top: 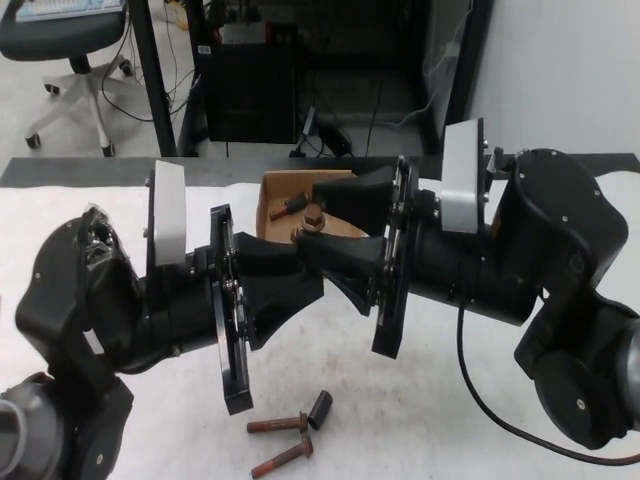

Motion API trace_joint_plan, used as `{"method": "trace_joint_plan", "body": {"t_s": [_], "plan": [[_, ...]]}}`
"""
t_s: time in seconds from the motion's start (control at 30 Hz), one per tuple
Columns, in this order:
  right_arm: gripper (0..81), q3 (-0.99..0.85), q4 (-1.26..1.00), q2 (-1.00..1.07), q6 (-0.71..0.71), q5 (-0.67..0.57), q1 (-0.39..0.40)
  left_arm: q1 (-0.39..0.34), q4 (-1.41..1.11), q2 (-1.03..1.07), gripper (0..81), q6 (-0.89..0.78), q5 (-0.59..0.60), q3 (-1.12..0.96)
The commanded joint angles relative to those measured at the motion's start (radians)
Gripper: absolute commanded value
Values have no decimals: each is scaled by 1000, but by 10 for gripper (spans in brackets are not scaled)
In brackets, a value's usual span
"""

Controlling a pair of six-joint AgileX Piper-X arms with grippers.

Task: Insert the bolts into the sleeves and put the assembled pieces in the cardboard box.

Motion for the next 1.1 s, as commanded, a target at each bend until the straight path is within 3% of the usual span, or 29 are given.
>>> {"method": "trace_joint_plan", "body": {"t_s": [0.0, 0.37, 0.7, 0.83, 1.07], "plan": [[511, 1, 77, 7, -43, 101, -13, -2, -66, -16, 3, -9, 21, -8], [512, 1, 86, 7, 62, -72, -9, -2, -65, -16, 3, -9, 11, -8], [512, 1, 70, 4, 104, -98, -18, -2, -39, -16, 3, -9, -31, -8], [512, 1, -7, 4, 206, -228, -20, -2, -39, -16, 3, -9, -31, -8], [510, 1, -25, 4, 219, -228, -20, -2, -34, -16, 3, -9, -31, -8]]}}
